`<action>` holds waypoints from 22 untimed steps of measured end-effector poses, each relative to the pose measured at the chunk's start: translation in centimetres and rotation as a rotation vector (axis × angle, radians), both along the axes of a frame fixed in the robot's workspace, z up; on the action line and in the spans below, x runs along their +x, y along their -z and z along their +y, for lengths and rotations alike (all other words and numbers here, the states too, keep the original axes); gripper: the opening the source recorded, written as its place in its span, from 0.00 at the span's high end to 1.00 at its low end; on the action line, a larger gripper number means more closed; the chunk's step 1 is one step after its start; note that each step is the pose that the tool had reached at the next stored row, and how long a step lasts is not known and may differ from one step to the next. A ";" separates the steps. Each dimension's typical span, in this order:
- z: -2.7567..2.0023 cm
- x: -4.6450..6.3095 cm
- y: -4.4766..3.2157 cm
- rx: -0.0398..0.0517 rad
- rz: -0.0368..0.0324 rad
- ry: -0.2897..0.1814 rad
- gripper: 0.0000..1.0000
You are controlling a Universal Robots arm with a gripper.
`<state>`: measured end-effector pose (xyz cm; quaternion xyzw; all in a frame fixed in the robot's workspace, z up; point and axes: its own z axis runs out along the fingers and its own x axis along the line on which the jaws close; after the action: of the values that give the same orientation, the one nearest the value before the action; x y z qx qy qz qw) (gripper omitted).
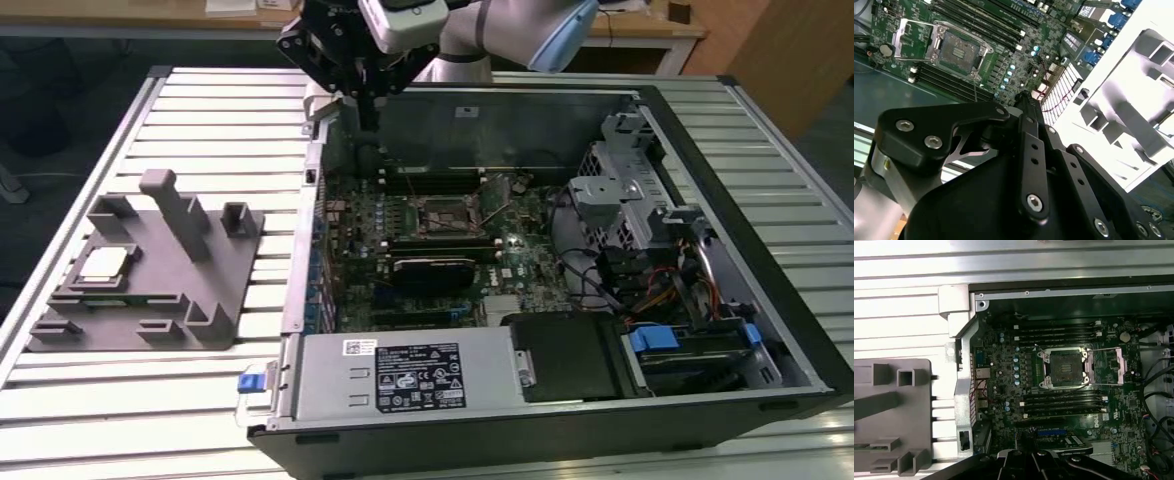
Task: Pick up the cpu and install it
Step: 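Reach for the cpu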
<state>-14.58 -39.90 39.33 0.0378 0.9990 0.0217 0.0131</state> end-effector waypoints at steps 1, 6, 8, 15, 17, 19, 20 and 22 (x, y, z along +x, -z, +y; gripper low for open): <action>0.00 -0.1 0.00 0.0000 0.0000 0.000 0.89; 0.00 -0.5 -0.01 -0.0001 0.0001 0.000 0.89; 0.00 -0.7 0.00 0.0000 0.0000 0.000 0.89; 0.00 -1.3 0.00 0.0000 0.0000 0.000 0.89; 0.00 -1.5 0.00 0.0000 0.0000 0.000 0.89; 0.00 -1.7 0.00 0.0000 0.0000 0.000 0.89; 0.00 -1.8 0.00 0.0000 0.0000 0.000 0.89; 0.00 -1.9 0.00 0.0000 0.0000 0.000 0.89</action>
<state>-16.51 -39.89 39.33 0.0379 0.9990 0.0217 0.0131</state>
